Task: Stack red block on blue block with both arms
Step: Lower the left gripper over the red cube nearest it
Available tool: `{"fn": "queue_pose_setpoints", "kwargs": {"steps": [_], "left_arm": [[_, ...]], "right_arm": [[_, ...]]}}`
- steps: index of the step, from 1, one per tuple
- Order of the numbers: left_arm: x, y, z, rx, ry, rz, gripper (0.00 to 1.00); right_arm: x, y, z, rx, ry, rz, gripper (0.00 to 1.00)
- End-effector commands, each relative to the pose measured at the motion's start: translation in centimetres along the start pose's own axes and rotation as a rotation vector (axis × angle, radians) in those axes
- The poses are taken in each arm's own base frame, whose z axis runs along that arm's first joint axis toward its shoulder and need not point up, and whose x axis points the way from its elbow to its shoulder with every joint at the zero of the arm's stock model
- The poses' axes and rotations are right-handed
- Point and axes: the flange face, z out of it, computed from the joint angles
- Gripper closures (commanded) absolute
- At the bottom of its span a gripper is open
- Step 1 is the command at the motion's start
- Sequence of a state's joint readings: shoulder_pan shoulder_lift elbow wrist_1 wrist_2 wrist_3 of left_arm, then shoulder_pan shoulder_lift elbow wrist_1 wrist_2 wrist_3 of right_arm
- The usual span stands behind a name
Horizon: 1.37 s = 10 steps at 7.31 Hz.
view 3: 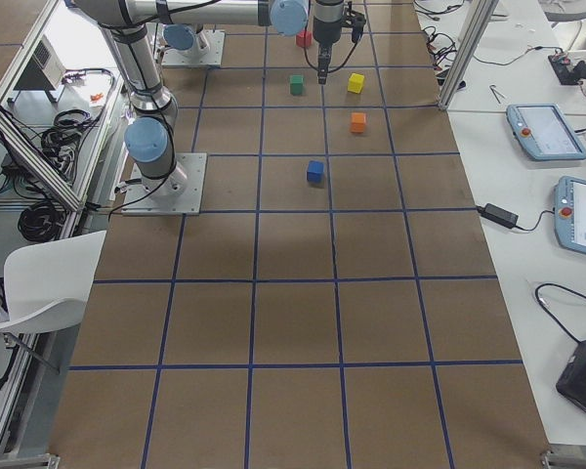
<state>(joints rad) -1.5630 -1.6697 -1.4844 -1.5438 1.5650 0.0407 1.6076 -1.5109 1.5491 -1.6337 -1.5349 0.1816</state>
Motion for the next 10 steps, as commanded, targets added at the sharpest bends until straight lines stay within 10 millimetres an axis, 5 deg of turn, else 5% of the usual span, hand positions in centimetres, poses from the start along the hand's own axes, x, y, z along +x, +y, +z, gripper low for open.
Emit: {"fn": "queue_pose_setpoints", "kwargs": {"steps": [1,3,6,10], "left_arm": [[0.1,-0.3,0.5,-0.008,-0.002,0.004,0.0],[-0.8,-1.0,2.1,-0.013,0.0,0.068,0.0],[-11.0,-2.4,8.4,-0.088,0.034,0.22,0.0],[-12.3,0.7,20.5,-0.03,0.007,0.61,0.0]], "right_arm": [[0.0,0.0,0.0,0.0,0.001,-0.002,0.0],[0.1,-0.1,0.1,-0.003,0.003,-0.002,0.0],[0.1,0.1,0.4,-0.008,0.002,-0.003,0.0],[0.0,0.1,0.7,-0.011,0.003,0.001,0.0]]}}
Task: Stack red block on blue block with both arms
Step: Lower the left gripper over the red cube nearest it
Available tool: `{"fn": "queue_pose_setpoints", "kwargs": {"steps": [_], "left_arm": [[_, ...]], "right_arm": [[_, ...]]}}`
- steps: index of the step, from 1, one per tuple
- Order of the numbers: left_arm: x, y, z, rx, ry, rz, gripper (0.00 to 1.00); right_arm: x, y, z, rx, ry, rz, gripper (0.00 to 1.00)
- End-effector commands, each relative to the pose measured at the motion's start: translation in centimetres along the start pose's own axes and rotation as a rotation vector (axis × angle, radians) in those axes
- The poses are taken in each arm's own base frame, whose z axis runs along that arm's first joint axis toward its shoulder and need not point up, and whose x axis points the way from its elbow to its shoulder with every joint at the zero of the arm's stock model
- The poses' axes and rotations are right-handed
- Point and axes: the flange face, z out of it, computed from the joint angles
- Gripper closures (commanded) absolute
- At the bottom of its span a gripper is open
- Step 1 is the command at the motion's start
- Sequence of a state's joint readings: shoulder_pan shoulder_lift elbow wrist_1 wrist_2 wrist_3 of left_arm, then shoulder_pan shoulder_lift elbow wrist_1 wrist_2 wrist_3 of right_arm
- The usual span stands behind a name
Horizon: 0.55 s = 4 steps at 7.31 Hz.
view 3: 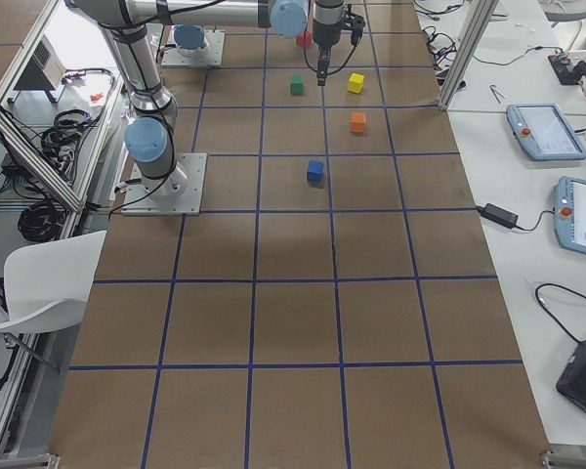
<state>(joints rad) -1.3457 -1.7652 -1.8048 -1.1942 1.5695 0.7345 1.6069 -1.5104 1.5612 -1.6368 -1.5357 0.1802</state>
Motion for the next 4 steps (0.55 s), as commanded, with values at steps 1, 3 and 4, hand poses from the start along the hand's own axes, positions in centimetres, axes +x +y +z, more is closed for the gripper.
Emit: {"fn": "queue_pose_setpoints", "kwargs": {"steps": [1,3,4], "left_arm": [[0.1,2.1,5.7,0.011,-0.052,0.146,0.0],[-1.0,3.5,7.0,-0.022,-0.049,0.197,0.0],[-0.8,3.8,7.8,-0.038,-0.037,0.201,0.0]], "right_arm": [[0.0,0.0,0.1,-0.001,0.0,0.002,0.0],[0.0,-0.1,0.0,0.003,-0.001,0.002,0.0],[-0.1,-0.1,-0.1,0.005,-0.001,0.003,0.0]]}}
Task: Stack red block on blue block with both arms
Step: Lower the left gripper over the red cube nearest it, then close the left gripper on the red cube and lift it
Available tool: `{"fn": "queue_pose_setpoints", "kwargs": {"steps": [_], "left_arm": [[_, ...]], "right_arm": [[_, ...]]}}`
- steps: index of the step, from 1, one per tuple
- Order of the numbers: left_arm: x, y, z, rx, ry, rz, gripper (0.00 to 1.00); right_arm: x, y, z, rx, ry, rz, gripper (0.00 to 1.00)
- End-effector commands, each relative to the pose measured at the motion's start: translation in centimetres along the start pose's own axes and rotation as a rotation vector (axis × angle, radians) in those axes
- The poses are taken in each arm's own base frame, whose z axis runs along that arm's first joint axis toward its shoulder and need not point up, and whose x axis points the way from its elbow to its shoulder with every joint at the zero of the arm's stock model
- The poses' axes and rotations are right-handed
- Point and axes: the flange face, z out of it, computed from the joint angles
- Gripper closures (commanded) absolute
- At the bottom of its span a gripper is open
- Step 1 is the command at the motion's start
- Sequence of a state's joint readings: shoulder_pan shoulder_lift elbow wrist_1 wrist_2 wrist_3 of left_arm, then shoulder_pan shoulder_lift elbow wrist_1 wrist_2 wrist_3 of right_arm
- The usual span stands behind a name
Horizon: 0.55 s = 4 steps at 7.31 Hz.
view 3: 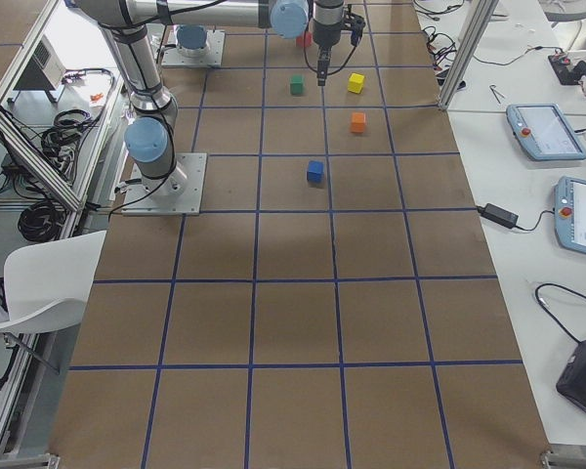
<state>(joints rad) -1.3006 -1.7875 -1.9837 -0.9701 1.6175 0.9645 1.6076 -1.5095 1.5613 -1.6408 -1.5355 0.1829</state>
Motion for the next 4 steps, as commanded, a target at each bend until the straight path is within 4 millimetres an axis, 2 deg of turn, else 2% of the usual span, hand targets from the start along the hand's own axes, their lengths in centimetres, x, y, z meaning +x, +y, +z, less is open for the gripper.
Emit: {"fn": "queue_pose_setpoints", "kwargs": {"steps": [1,3,4], "left_arm": [[0.9,1.0,2.4,-0.029,0.034,0.018,0.0],[0.6,1.4,4.2,-0.081,0.037,0.015,0.0],[0.5,1.4,4.7,-0.089,0.044,0.016,0.04]], "right_arm": [[-0.1,-0.3,-0.1,0.003,-0.001,0.001,0.0],[0.0,-0.3,0.0,0.0,0.0,0.001,0.0],[0.0,-0.2,0.0,-0.001,0.0,0.0,0.0]]}}
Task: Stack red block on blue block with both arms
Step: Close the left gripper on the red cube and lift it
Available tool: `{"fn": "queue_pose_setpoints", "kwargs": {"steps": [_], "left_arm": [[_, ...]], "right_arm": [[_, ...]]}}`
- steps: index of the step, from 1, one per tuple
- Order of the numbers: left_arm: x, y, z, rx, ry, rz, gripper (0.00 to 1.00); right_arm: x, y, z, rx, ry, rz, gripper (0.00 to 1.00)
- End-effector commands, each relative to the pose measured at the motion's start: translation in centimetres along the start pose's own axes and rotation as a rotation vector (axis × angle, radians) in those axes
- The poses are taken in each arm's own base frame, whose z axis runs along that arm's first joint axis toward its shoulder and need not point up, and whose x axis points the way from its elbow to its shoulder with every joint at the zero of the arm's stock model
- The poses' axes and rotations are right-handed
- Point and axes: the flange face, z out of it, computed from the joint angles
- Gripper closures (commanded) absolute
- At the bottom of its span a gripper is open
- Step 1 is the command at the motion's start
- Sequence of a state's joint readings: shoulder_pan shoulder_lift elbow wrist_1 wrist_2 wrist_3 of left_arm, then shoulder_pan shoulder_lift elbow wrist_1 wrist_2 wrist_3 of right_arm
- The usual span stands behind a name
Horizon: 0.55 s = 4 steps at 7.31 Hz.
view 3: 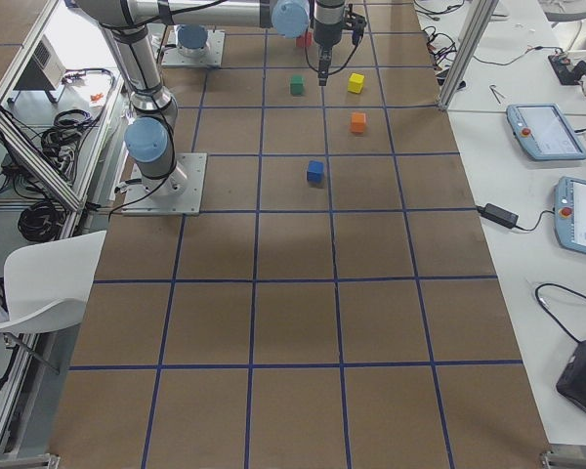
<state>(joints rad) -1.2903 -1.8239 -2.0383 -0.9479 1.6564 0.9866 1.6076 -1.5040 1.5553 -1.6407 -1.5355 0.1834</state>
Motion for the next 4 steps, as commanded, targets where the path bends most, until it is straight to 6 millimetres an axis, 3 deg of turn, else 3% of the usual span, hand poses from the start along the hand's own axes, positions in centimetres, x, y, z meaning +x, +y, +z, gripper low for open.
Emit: {"fn": "queue_pose_setpoints", "kwargs": {"steps": [1,2,3,4], "left_arm": [[-0.3,0.1,1.2,-0.022,0.014,-0.009,0.18],[-0.3,0.2,1.3,-0.022,0.017,-0.024,0.41],[-0.4,0.1,1.3,-0.022,0.016,-0.052,0.7],[-0.5,0.1,0.1,-0.009,-0.005,-0.109,0.82]], "right_arm": [[0.0,0.1,0.1,-0.002,0.0,0.001,0.0],[0.0,0.1,0.1,-0.003,0.001,0.001,0.0],[0.0,0.1,0.1,-0.003,0.001,-0.001,0.0],[0.0,0.2,0.0,-0.003,0.001,-0.001,0.0]]}}
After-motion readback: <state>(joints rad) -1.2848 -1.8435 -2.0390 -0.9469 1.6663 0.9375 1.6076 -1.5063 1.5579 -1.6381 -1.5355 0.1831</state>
